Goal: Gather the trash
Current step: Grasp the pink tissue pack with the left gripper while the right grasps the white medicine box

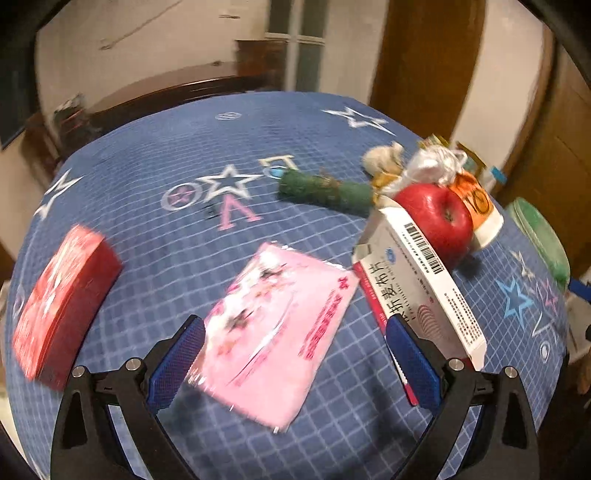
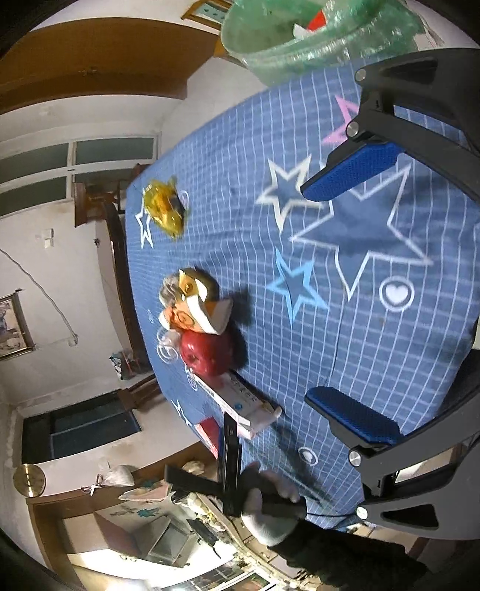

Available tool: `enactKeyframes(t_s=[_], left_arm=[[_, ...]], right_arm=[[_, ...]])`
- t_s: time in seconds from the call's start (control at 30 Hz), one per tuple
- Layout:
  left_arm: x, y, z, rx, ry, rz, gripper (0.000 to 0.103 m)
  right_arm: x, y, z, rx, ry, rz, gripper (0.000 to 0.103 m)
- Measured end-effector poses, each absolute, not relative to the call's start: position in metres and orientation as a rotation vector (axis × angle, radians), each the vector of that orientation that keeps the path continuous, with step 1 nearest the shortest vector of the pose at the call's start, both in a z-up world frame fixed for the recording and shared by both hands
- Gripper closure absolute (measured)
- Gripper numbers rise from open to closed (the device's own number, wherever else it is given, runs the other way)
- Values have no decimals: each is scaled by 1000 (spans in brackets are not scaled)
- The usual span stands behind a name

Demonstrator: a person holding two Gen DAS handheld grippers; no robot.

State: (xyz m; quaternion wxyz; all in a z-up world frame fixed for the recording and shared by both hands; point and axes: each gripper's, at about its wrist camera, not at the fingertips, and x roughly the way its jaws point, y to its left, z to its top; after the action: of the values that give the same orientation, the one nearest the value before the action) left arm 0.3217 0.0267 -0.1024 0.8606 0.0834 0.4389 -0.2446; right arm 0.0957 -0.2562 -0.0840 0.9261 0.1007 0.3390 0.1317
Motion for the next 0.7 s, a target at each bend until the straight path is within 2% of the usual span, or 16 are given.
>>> enactKeyframes(t_s=[0.2, 0.3, 0.37, 0.53, 0.63, 0.7], left_arm=[[340, 19, -125, 260, 956, -480, 5], [338, 23, -124, 269, 938, -473, 14], [335, 28, -122, 261, 923, -469, 24], [323, 42, -119, 235, 898, -446, 45], [316, 53, -117, 196, 899, -418, 54], [315, 57, -116, 174, 900, -405, 55]], right_arm=[[127, -226, -75, 317, 719, 398, 6], [147, -201, -73, 323, 744, 460, 6], [165, -179, -75, 348, 771, 505, 12], [205, -144, -83, 362, 831, 510, 39], [222, -126, -86, 321, 853, 485, 48], [230, -117, -87, 298, 863, 466, 48]])
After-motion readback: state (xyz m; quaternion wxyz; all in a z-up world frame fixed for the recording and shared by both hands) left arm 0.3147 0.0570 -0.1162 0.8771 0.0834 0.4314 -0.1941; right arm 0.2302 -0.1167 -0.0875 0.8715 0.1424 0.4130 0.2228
